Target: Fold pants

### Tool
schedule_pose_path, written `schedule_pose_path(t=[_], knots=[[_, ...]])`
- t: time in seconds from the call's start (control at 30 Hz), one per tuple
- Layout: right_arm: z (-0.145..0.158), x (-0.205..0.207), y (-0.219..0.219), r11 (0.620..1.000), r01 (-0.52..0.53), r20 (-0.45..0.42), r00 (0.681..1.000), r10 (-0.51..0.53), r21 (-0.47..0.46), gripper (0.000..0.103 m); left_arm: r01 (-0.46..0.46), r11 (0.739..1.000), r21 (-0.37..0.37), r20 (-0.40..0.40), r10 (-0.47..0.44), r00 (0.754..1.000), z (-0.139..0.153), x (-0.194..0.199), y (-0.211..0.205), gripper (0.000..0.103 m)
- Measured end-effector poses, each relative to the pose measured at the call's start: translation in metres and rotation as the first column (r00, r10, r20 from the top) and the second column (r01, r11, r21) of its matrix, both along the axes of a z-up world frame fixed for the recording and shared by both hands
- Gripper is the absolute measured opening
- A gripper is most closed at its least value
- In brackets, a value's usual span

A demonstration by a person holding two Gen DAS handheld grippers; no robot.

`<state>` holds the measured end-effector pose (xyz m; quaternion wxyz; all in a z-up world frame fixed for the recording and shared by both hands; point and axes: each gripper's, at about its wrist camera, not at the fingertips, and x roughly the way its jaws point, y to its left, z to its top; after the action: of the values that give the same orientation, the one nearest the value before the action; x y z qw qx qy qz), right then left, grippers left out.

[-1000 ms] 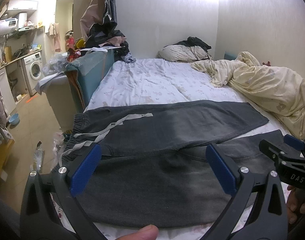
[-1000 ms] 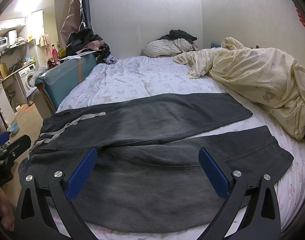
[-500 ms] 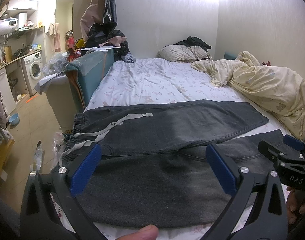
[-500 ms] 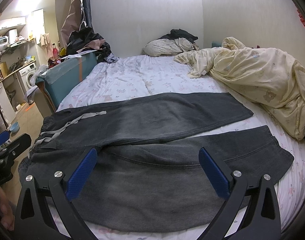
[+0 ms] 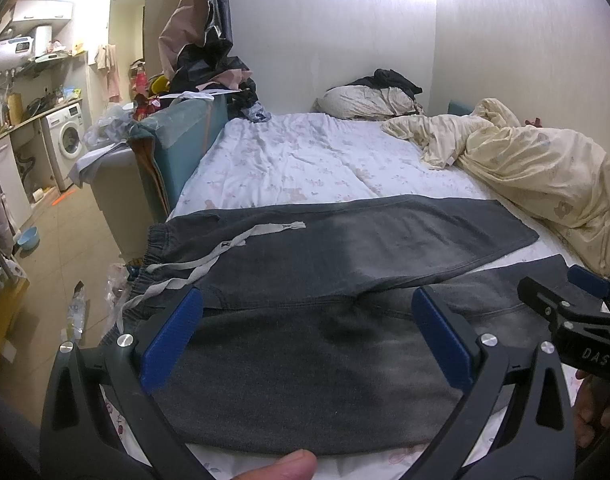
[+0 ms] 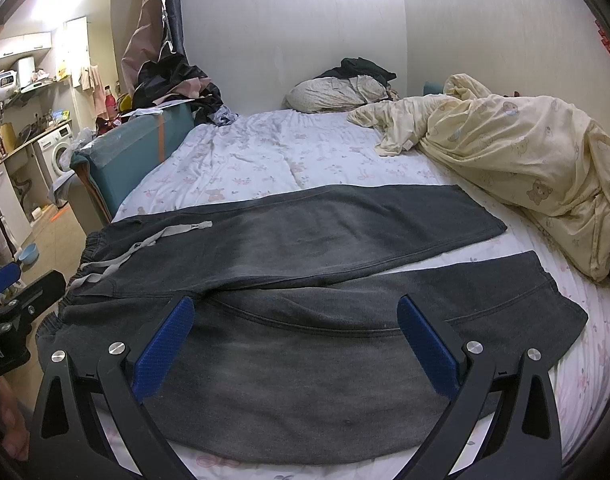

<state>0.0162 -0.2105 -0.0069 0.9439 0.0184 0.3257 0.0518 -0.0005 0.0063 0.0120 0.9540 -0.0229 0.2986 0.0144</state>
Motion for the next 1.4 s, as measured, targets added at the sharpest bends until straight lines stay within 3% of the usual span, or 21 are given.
schedule_pose_path(t=[0.37,0.6,0.7,0.8,0.9,0.97,1.07,1.2,1.3,1.4], knots=[[-0.002,-0.001,0.001,1.0,-0.003,-0.004,1.0,0.003,-0.002,0.103,0.005,1.0,0.0,0.002,-0.005,1.0,-0.003,0.001,-0.001,0.103],[-0.002,-0.002,0.002,1.0,-0.007,-0.01,1.0,0.007,0.005,0.103,0.03,0.998,-0.047,-0.04,-0.032,0.999,0.001,0.005,0.012,0.103],[-0.001,-0.002,0.002,1.0,-0.008,-0.021,1.0,0.008,0.019,0.103,-0.004,0.998,-0.058,-0.083,-0.001,0.997,-0.002,0.014,0.034,0.103],[0.0,-0.006,-0.005,0.998,-0.011,-0.054,0.998,0.014,0.056,0.103,-0.121,0.981,-0.149,-0.17,0.095,0.981,-0.011,0.027,0.084,0.102],[0.0,-0.006,-0.013,0.994,-0.028,-0.089,0.995,0.038,0.11,0.103,-0.279,0.938,-0.204,-0.235,0.229,0.945,-0.022,0.031,0.141,0.102],[0.0,-0.003,-0.018,0.988,-0.026,-0.103,0.994,0.041,0.149,0.103,-0.388,0.892,-0.232,-0.273,0.323,0.906,-0.031,0.028,0.177,0.101],[0.001,0.002,-0.025,0.979,0.002,-0.125,0.992,0.024,0.202,0.103,-0.534,0.788,-0.305,-0.336,0.436,0.835,-0.047,0.015,0.223,0.101],[0.009,0.001,-0.03,0.97,-0.009,-0.103,0.994,0.035,0.241,0.103,-0.653,0.695,-0.3,-0.416,0.521,0.745,-0.082,0.002,0.253,0.096],[0.007,0.004,-0.035,0.964,-0.006,-0.118,0.992,0.039,0.266,0.103,-0.73,0.583,-0.357,-0.498,0.543,0.677,-0.123,-0.007,0.268,0.092],[0.003,0.008,-0.041,0.96,0.018,-0.138,0.99,0.021,0.281,0.103,-0.774,0.551,-0.313,-0.536,0.57,0.623,-0.159,-0.008,0.26,0.09]])
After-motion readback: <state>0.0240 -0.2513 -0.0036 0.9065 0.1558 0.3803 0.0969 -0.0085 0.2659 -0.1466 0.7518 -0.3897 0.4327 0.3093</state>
